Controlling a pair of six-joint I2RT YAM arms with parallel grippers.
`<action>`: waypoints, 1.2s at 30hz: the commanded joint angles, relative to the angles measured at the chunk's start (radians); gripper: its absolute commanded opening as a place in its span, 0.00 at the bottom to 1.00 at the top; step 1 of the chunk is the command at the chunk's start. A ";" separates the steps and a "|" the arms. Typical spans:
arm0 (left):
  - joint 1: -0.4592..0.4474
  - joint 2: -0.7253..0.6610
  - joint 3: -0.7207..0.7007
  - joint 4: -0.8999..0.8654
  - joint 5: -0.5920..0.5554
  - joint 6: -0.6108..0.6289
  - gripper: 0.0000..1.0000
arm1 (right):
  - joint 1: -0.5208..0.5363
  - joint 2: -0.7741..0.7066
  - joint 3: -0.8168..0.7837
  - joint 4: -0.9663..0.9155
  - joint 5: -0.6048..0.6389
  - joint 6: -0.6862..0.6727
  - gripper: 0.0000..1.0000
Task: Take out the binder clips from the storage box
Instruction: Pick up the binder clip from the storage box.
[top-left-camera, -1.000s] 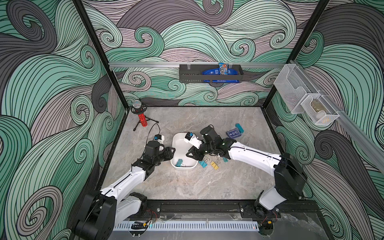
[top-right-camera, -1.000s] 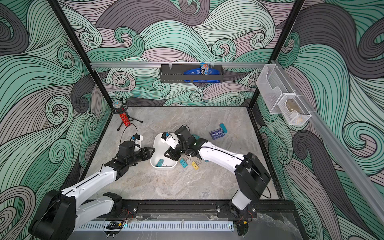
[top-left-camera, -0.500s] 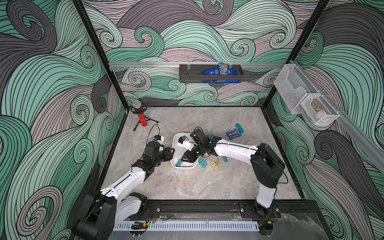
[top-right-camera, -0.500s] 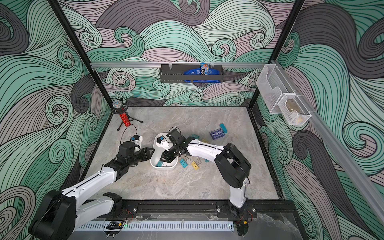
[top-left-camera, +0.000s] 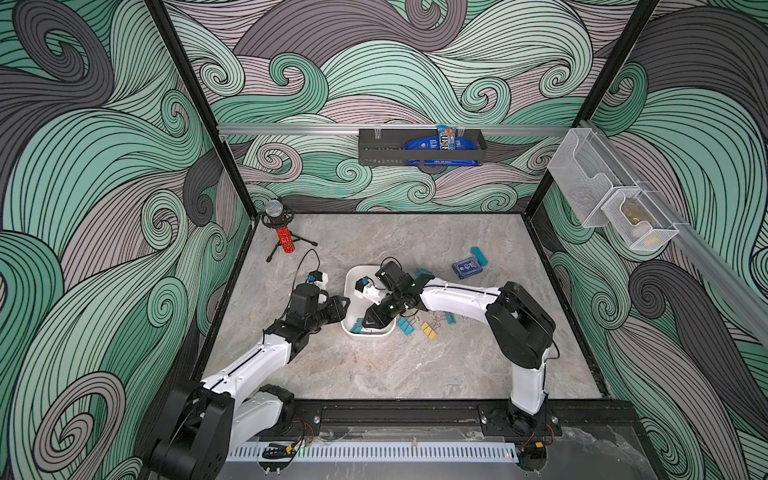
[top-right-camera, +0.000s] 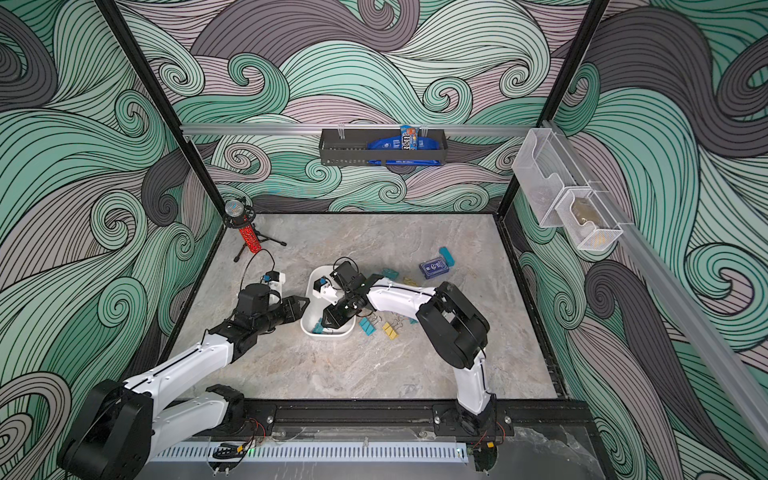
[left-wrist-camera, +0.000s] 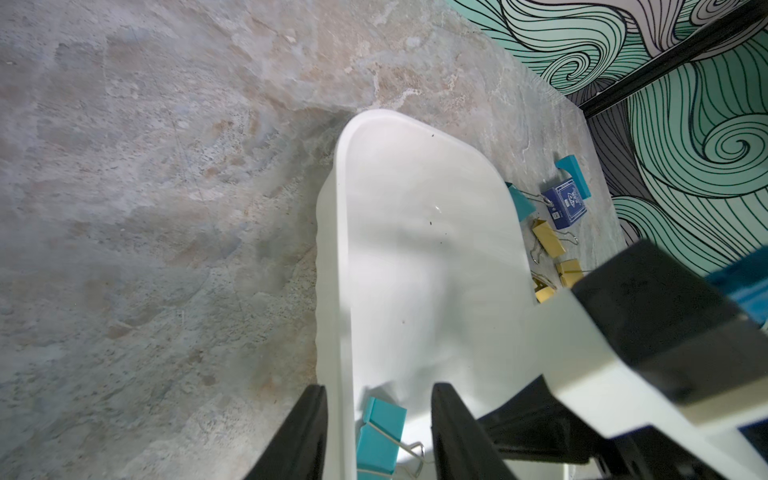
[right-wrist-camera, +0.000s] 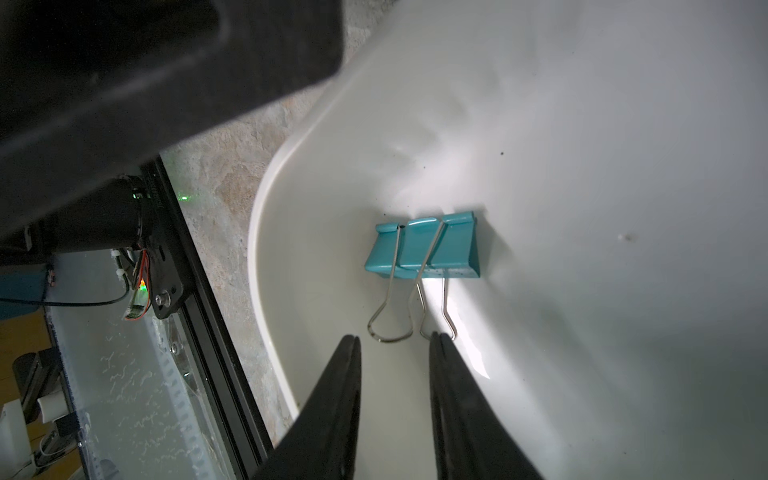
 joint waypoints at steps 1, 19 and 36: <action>-0.006 0.002 -0.010 0.013 0.012 0.005 0.44 | 0.006 0.026 0.033 -0.011 -0.027 0.013 0.31; -0.006 0.002 -0.017 0.020 0.012 0.004 0.44 | 0.007 0.063 0.057 -0.027 -0.040 0.014 0.12; -0.006 -0.009 -0.019 0.014 0.006 0.007 0.44 | -0.066 -0.107 0.063 -0.026 0.017 0.011 0.00</action>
